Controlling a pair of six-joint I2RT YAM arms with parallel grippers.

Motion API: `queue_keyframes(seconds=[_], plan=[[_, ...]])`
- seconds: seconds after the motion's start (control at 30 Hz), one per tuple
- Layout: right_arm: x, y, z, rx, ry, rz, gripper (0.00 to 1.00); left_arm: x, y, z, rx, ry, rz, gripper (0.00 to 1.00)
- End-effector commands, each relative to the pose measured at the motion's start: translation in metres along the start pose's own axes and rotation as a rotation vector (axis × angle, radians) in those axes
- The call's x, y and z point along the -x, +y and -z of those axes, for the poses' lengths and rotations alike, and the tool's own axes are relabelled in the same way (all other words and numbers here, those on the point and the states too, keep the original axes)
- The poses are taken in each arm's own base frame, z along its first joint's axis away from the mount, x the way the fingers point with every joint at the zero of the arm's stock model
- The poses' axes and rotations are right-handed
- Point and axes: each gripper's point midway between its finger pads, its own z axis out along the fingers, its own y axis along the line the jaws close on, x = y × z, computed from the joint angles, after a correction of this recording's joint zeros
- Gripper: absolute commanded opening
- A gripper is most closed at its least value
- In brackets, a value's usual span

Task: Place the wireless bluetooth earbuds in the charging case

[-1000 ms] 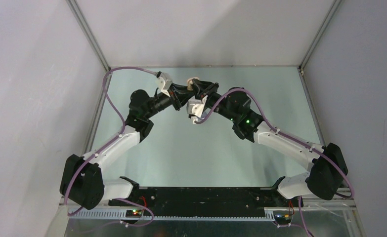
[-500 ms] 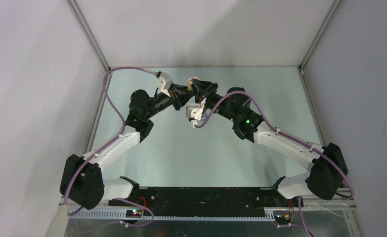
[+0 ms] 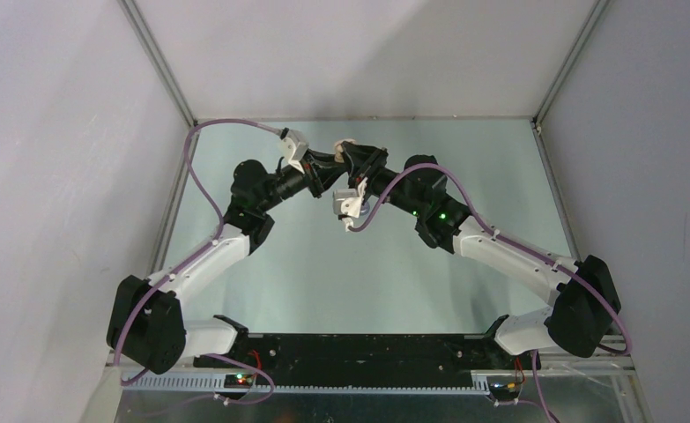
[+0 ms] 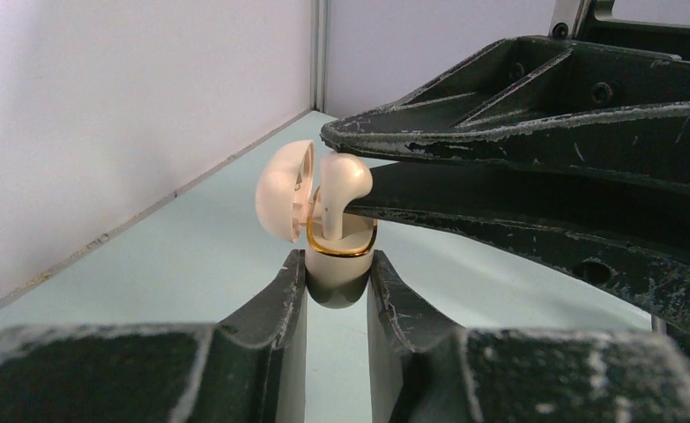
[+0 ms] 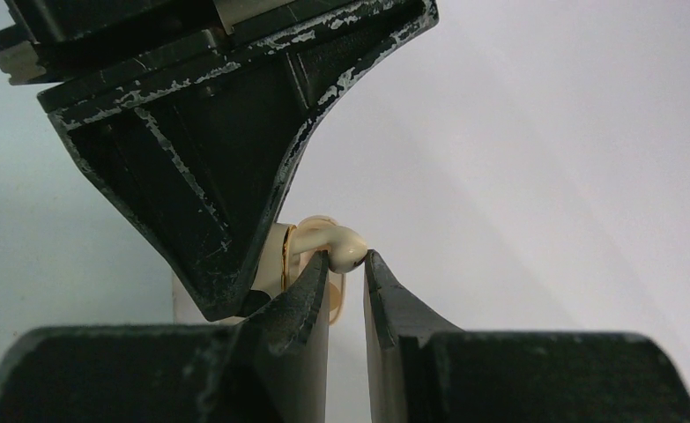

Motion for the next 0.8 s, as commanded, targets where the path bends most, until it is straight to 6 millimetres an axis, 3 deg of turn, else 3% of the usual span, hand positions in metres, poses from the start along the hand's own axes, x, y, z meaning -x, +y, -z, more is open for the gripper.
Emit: queue_keyframes(seconds=[0.0,0.27,0.43,0.77], plan=[[-0.001,0.006,0.005,0.046,0.000,0.014,0.10,0.048,-0.001,0.001,0.014,-0.138,-0.108,0.00],[-0.004,0.006,0.004,0.037,0.024,0.003,0.08,0.058,0.004,0.000,0.040,-0.173,-0.098,0.00],[-0.003,0.010,0.002,0.046,0.025,0.004,0.00,0.069,0.006,-0.002,0.052,-0.204,-0.081,0.00],[-0.006,-0.001,0.002,-0.006,0.057,-0.001,0.00,0.071,0.026,0.000,0.164,-0.217,-0.103,0.00]])
